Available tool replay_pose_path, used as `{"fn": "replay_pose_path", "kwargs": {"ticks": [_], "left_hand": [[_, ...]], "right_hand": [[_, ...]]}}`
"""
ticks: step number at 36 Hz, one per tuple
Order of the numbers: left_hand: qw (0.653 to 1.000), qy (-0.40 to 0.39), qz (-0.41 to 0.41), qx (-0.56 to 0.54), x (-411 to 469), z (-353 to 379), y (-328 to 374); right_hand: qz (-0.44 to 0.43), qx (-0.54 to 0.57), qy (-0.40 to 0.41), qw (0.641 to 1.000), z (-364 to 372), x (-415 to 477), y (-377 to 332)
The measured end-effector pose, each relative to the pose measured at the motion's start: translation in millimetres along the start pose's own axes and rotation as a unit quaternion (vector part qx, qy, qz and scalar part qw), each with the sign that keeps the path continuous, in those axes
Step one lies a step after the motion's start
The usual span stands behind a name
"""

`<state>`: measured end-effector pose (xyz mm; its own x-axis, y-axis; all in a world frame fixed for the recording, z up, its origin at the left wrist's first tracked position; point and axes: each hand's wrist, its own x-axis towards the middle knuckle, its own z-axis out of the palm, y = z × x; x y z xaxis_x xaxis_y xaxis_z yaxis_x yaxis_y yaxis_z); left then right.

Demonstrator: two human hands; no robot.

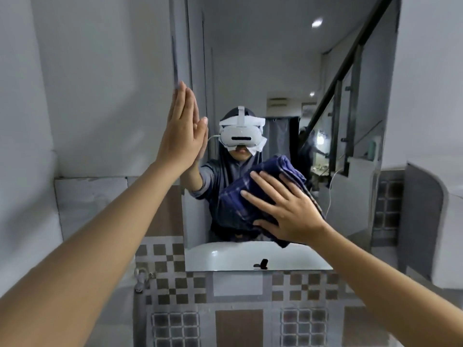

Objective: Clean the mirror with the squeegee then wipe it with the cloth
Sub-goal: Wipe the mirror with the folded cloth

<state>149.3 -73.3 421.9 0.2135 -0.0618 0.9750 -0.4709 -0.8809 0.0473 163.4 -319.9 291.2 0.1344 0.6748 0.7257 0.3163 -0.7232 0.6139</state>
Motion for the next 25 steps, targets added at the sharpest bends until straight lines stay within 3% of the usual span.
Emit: {"fn": "replay_pose_path", "kwargs": {"ticks": [4,6,12,14,16,20,25], "left_hand": [[1.0,-0.003,0.001,0.0,-27,-9,5],[0.997,-0.067,-0.018,-0.021,-90,-2,4],[0.996,-0.081,-0.031,-0.01,-100,8,10],[0.998,-0.063,0.002,-0.009,-101,6,16],[0.998,-0.063,0.019,-0.005,-101,6,17],[0.995,-0.089,0.036,-0.017,-97,15,16],[0.994,-0.09,0.065,-0.007,-107,11,15]], "right_hand": [[0.192,0.023,0.034,0.98,-8,-33,17],[0.286,0.061,-0.01,0.956,-4,-89,-25],[0.588,0.172,0.061,0.788,3,-95,-69],[0.635,0.186,0.096,0.744,8,-81,-91],[0.645,0.208,0.103,0.728,12,-69,-114],[0.596,0.218,0.081,0.769,18,-42,-150],[0.401,0.186,0.003,0.897,28,-17,-186]]}}
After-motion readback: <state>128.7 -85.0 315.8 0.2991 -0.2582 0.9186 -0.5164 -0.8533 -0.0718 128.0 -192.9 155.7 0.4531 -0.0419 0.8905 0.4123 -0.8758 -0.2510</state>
